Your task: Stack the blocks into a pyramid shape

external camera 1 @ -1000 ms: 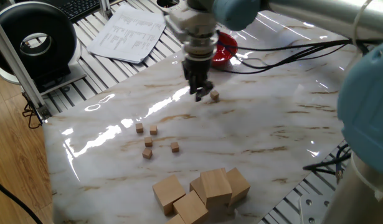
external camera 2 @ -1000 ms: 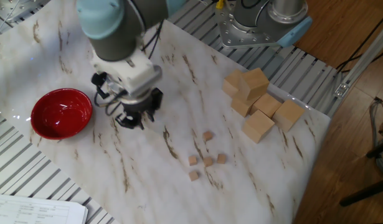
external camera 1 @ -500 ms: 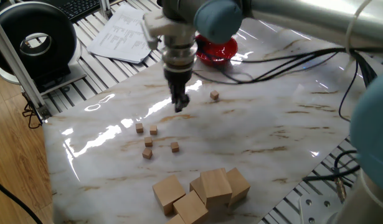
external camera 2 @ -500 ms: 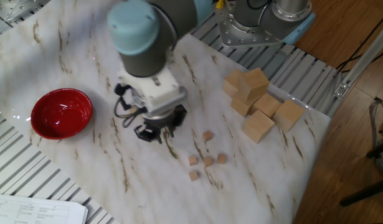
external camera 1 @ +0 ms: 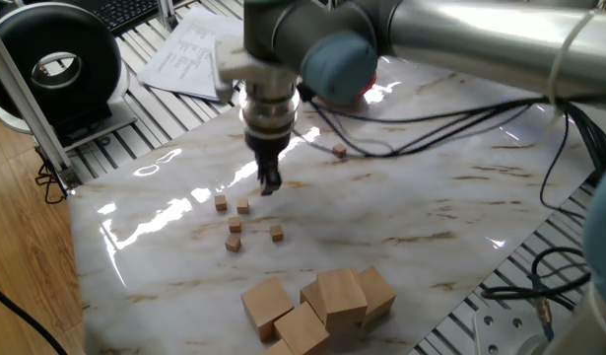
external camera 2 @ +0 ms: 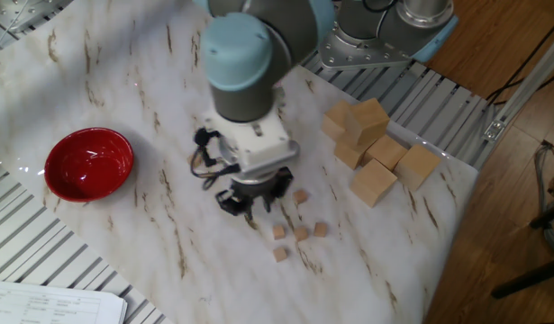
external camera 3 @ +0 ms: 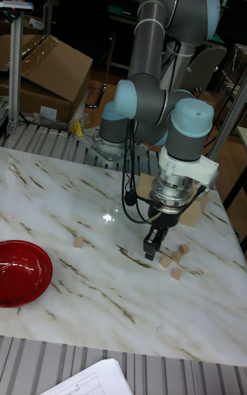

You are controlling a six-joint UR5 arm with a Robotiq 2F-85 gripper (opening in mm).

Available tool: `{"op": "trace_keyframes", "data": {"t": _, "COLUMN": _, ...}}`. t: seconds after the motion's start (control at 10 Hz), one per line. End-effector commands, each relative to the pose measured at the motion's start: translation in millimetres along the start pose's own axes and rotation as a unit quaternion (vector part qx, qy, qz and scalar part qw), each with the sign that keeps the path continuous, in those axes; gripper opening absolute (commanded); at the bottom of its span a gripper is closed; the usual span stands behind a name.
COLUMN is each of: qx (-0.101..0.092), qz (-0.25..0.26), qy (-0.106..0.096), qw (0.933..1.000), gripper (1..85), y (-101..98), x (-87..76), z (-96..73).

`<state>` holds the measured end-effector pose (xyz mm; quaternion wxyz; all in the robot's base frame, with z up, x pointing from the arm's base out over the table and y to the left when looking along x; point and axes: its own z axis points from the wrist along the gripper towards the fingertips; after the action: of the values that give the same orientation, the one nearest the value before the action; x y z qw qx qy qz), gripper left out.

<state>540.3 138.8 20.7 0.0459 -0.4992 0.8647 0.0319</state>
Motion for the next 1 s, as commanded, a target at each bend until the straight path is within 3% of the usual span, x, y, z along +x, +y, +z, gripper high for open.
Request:
{"op": "trace_keyframes", "data": {"t": 0.0, "qx": -0.005, "qz": 0.029, "qy": -0.025, "qw": 0.9993, "gripper": 38.7, "y": 15.5, "x": -16.9, "z": 4.3}}
{"op": "trace_keyframes", "data": {"t": 0.4, "qx": -0.019, "qz": 0.058, "qy": -0.059, "qw": 0.9964, "gripper": 39.7, "y": 26.7, "x": -35.6, "z": 4.9}}
{"op": "trace_keyframes", "data": {"t": 0.6, "qx": -0.009, "qz": 0.042, "qy": -0.050, "qw": 0.9978, "gripper": 39.3, "y": 20.4, "x": -32.1, "z": 7.7}}
{"op": "trace_keyframes", "data": {"t": 0.9, "qx": 0.002, "qz": 0.029, "qy": -0.058, "qw": 0.9979, "gripper": 39.0, "y": 10.9, "x": -38.9, "z": 13.8}}
